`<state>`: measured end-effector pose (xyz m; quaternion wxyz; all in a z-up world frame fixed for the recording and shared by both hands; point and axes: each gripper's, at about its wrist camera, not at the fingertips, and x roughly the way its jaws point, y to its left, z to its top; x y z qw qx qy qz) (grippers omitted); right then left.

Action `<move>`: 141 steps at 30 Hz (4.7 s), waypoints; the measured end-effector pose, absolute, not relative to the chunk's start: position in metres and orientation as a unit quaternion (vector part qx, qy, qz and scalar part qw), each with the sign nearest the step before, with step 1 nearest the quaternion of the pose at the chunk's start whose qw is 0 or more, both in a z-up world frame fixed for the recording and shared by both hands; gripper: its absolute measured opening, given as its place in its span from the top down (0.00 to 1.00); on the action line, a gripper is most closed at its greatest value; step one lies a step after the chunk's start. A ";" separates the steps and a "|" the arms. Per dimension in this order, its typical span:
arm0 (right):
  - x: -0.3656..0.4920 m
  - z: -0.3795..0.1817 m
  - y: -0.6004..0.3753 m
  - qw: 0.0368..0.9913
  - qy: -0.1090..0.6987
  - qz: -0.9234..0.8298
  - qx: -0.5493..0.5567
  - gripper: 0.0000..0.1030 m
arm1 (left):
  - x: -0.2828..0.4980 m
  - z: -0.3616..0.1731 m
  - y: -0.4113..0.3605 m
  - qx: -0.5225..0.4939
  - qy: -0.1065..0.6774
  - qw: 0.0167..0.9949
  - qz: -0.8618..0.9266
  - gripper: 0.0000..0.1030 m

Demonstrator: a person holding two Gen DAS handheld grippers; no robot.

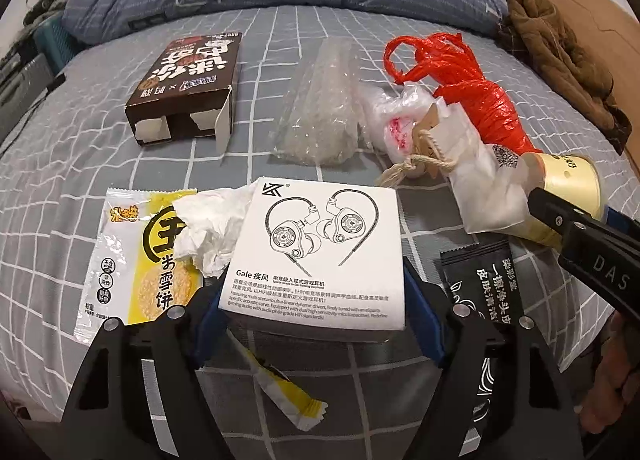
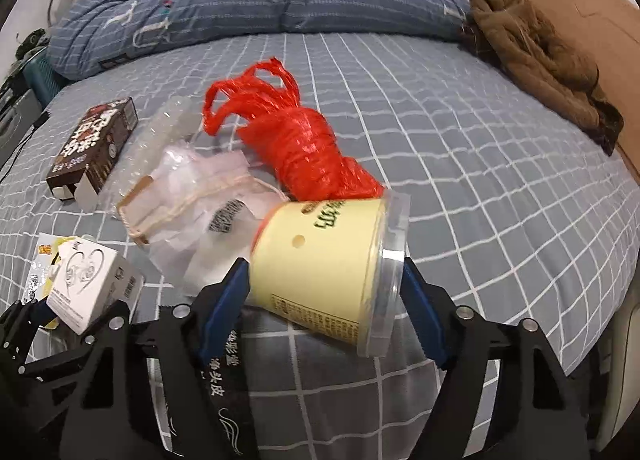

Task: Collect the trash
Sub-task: 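Grasp the white earphone box with the left tool while the right tool grasps the yellow tub, then carry the white box and yellow tub in both tools down toward the floor bin, then open the right tool to drop the tub while the left tool drops the box into the bin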

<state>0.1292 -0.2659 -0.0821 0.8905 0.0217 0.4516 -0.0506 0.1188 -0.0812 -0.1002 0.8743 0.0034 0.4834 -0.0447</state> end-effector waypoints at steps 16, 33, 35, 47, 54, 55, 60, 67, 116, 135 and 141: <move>0.129 -0.083 -0.274 0.888 0.454 -0.051 0.039 0.32 | 0.112 -0.092 -0.084 0.002 0.477 0.878 -0.052 0.31; 0.104 -0.055 -0.278 0.908 0.414 -0.045 0.038 0.32 | 0.093 -0.058 -0.075 -0.004 0.437 0.898 -0.049 0.32; 0.098 -0.052 -0.277 0.911 0.409 -0.041 0.034 0.32 | 0.089 -0.055 -0.073 -0.007 0.434 0.900 -0.049 0.32; 0.049 -0.033 -0.270 0.922 0.386 -0.026 0.031 0.32 | 0.046 -0.041 -0.067 -0.012 0.419 0.907 -0.045 0.32; 0.023 -0.030 -0.262 0.924 0.382 -0.014 0.033 0.32 | 0.020 -0.041 -0.071 0.003 0.412 0.910 -0.047 0.32; 0.019 -0.029 -0.260 0.924 0.381 -0.013 0.034 0.32 | 0.017 -0.040 -0.071 0.002 0.410 0.911 -0.047 0.32; 0.002 -0.026 -0.254 0.926 0.377 -0.007 0.033 0.32 | 0.000 -0.040 -0.070 0.003 0.411 0.910 -0.049 0.32; -0.023 -0.026 -0.249 0.925 0.377 0.001 0.034 0.32 | -0.020 -0.046 -0.067 0.008 0.418 0.907 -0.045 0.32; -0.128 -0.102 -0.225 0.876 0.482 0.033 0.010 0.32 | -0.135 -0.123 -0.023 -0.023 0.529 0.848 -0.011 0.32; -0.104 -0.196 -0.200 0.814 0.578 0.057 -0.002 0.32 | -0.118 -0.208 -0.015 -0.002 0.589 0.808 0.010 0.32; -0.097 -0.228 -0.187 0.792 0.606 0.068 -0.014 0.32 | -0.122 -0.225 0.000 -0.007 0.599 0.801 0.019 0.32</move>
